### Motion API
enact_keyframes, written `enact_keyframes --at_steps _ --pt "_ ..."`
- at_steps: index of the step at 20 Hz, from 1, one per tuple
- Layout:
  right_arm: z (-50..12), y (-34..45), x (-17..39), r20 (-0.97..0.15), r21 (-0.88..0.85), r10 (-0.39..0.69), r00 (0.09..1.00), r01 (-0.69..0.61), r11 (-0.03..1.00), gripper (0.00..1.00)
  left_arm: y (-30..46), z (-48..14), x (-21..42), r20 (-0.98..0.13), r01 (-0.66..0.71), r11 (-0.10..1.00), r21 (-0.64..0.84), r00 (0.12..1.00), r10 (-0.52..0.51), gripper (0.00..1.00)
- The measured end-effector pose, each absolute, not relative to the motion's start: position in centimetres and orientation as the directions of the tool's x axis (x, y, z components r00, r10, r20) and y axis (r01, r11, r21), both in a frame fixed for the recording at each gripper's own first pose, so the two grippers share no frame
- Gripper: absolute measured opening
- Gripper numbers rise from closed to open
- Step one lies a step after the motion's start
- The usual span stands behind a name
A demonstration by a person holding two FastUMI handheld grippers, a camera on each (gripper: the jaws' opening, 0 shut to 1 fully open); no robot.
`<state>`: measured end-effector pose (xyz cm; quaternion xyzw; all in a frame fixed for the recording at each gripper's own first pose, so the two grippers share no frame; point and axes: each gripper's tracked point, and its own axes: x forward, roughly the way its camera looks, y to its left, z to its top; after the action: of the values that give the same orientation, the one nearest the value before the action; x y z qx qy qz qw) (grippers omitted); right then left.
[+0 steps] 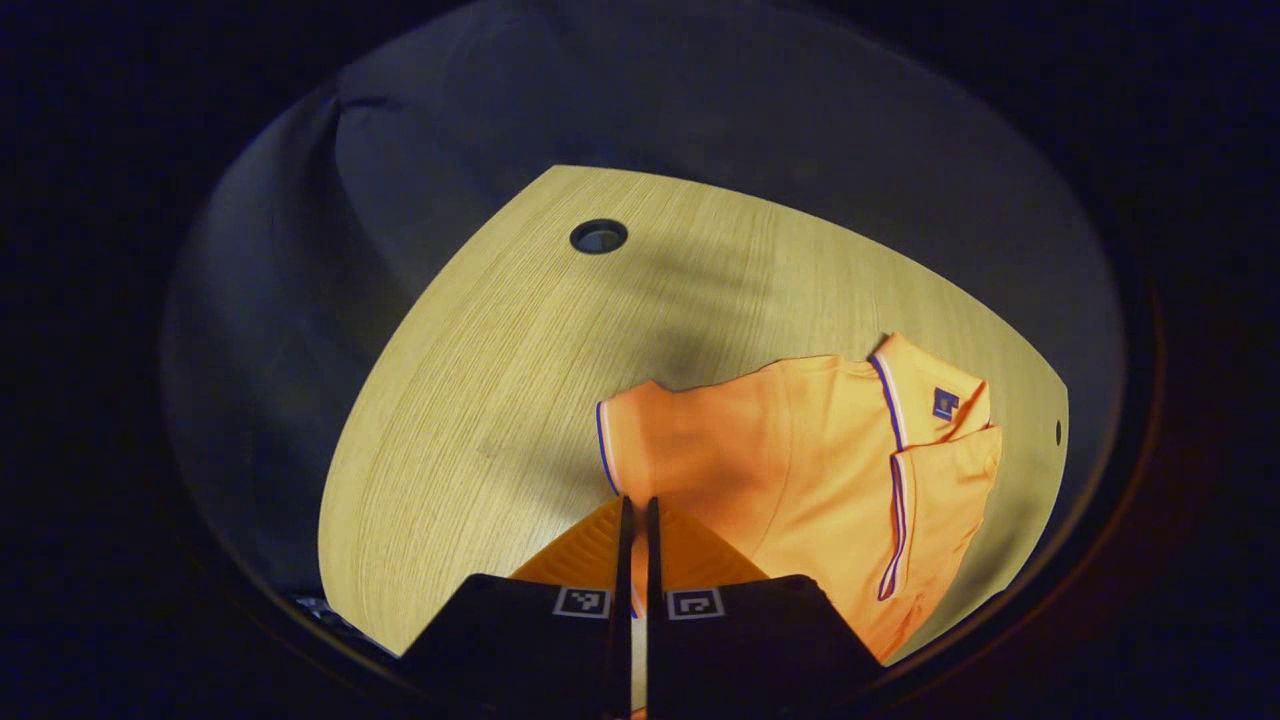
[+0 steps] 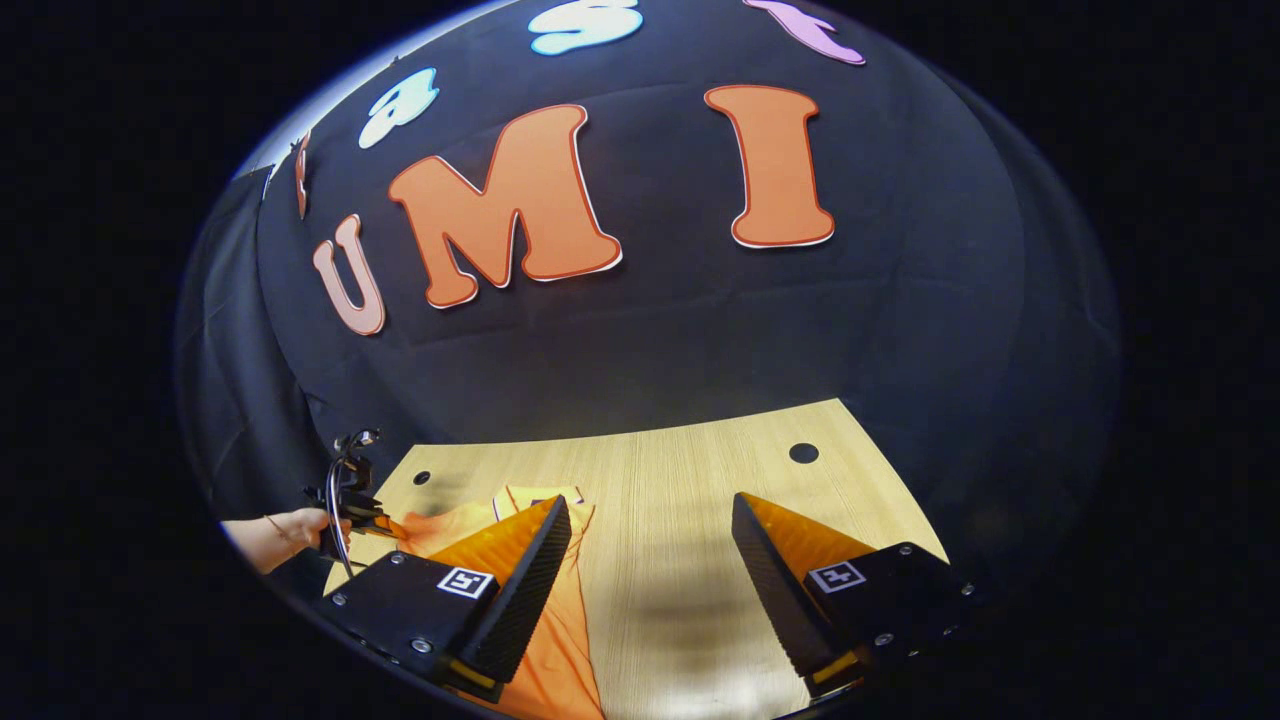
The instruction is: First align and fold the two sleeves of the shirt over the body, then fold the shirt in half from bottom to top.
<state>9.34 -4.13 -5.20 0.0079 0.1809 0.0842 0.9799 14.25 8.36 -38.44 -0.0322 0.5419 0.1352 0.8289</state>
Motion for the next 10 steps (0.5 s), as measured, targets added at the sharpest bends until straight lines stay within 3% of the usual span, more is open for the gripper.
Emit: enact_keyframes --at_steps 10 --pt "-4.4 -4.7 8.0 -0.329 0.040 0.166 0.930 -0.162 0.986 0.99 -2.8 -34.4 14.7 -0.893 -0.021 0.998 0.067 0.445 0.069 0.05"
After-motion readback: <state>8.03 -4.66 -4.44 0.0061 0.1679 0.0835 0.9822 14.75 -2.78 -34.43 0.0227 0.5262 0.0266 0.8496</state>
